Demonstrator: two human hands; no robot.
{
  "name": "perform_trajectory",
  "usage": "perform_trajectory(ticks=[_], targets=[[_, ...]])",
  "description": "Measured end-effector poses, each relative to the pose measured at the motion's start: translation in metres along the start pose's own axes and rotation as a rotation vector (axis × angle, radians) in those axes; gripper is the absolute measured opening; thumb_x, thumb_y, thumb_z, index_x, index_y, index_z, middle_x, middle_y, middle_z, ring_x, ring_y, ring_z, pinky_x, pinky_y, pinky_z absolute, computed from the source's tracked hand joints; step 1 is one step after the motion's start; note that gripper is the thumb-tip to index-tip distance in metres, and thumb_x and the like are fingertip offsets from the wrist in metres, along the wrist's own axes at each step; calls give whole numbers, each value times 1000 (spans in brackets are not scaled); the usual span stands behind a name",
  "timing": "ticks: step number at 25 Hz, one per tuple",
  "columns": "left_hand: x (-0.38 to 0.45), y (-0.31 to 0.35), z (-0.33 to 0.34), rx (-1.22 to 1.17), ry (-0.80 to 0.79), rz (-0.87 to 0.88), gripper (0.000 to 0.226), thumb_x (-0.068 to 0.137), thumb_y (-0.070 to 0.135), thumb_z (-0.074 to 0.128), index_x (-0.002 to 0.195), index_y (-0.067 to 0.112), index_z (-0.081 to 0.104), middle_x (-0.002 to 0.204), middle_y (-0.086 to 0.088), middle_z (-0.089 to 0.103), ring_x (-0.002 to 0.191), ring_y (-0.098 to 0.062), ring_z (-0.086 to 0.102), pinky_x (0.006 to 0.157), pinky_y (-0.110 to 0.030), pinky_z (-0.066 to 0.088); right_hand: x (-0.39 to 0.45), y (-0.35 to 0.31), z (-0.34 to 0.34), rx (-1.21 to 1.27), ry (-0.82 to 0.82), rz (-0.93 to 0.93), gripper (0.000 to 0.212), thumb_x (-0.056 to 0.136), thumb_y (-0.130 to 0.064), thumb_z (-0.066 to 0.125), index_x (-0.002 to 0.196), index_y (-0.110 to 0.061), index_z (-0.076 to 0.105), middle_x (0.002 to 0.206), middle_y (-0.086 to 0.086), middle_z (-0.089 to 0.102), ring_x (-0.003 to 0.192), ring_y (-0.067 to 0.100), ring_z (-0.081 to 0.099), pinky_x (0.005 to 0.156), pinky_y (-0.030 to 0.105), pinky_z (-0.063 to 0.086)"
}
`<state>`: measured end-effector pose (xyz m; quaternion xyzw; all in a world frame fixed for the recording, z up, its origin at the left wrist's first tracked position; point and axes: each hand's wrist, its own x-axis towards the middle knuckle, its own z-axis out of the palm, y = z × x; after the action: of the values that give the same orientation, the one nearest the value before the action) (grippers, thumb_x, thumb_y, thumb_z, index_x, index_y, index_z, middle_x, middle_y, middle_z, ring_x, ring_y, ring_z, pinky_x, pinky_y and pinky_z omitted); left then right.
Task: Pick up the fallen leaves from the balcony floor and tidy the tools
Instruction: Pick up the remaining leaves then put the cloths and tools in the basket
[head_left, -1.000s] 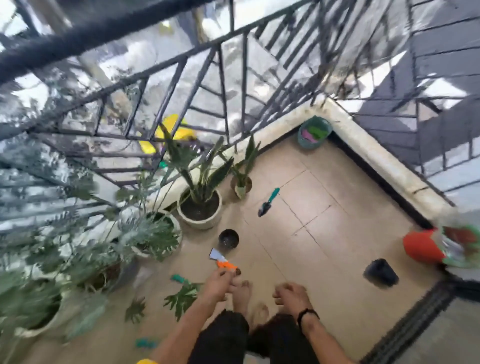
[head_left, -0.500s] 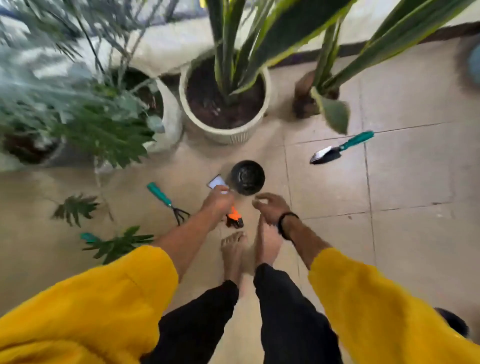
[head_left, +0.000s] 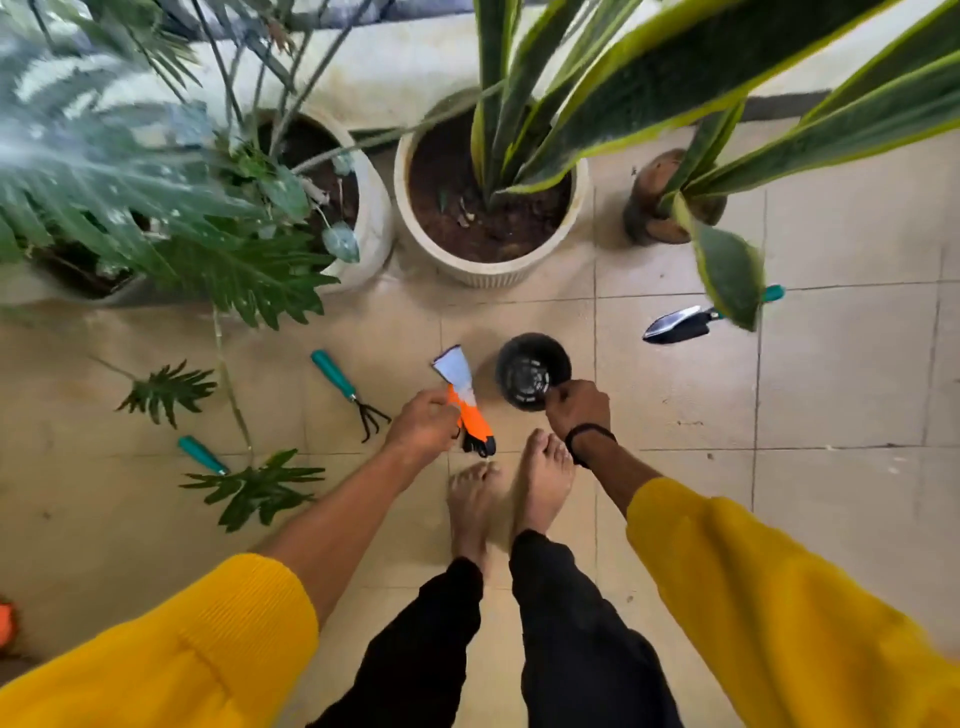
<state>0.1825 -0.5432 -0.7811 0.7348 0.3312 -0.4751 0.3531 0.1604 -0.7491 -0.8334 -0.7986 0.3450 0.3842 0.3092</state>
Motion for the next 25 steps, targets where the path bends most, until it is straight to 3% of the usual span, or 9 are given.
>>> perform_trajectory(ticks=[3, 6, 8, 11, 13, 16, 19, 21, 25], targets=[[-55, 16, -7, 45, 27, -18, 11, 98, 29, 56, 105, 21, 58, 79, -5, 64, 55, -15, 51, 41, -18, 33, -45, 13, -51, 13, -28, 37, 31, 95, -31, 60, 100, -6, 78, 102, 18, 75, 101, 36, 67, 84, 36, 53], [-114, 37, 1, 134, 2, 9, 35, 83, 48, 56, 106, 21, 61, 92, -9, 73, 74, -29, 67, 60, -35, 48, -92, 28, -114, 115, -78, 99, 22, 87, -33, 74, 86, -12, 80, 85, 9, 77, 87, 24, 72, 82, 33, 59], [-149, 61, 14, 195, -39, -2, 33, 85, 52, 57, 110, 31, 62, 105, -8, 74, 91, -32, 71, 71, -43, 54, -121, 40, -157, 122, -111, 125, 19, 82, -31, 79, 75, -13, 78, 74, 4, 76, 73, 15, 71, 70, 26, 59], [-189, 105, 54, 178, -110, 23, 27, 95, 38, 59, 119, 25, 58, 101, -9, 70, 70, -20, 64, 59, -31, 49, -152, 62, -221, 135, -169, 163, 12, 75, -22, 83, 72, -13, 77, 66, -1, 73, 56, 4, 67, 55, 18, 57], [-211, 143, 88, 104, -148, 49, 22, 98, 26, 61, 116, 14, 59, 82, -12, 67, 58, -20, 59, 54, -32, 49, -163, 76, -264, 122, -169, 194, 9, 72, -20, 83, 73, -13, 76, 66, -1, 74, 57, 4, 68, 57, 21, 60], [-237, 196, 142, 56, -251, 98, 5, 104, 16, 54, 107, 14, 56, 63, -10, 61, 47, -15, 55, 44, -24, 45, -164, 91, -324, 121, -133, 224, 19, 64, -13, 79, 80, -16, 70, 73, 0, 74, 67, 11, 71, 65, 30, 63], [-258, 242, 188, -25, -298, 56, 16, 106, 20, 48, 121, 14, 52, 68, -9, 61, 49, -14, 54, 36, -20, 38, -158, 106, -374, 192, -44, 265, 42, 59, -13, 79, 92, -22, 54, 80, 6, 72, 71, 23, 72, 63, 36, 63], [-262, 278, 214, -41, -317, -4, 20, 107, 26, 45, 124, 19, 51, 75, -9, 64, 54, -17, 58, 41, -20, 41, -145, 117, -407, 297, 38, 287, 46, 61, -14, 76, 98, -22, 51, 79, 11, 72, 72, 28, 73, 63, 39, 63], [-223, 343, 261, -21, -352, -95, 54, 104, 52, 36, 134, 12, 56, 84, -6, 70, 60, -14, 67, 57, -24, 41, -84, 127, -462, 347, 184, 239, 31, 64, -18, 72, 94, -16, 67, 72, 6, 74, 64, 20, 73, 66, 35, 63]])
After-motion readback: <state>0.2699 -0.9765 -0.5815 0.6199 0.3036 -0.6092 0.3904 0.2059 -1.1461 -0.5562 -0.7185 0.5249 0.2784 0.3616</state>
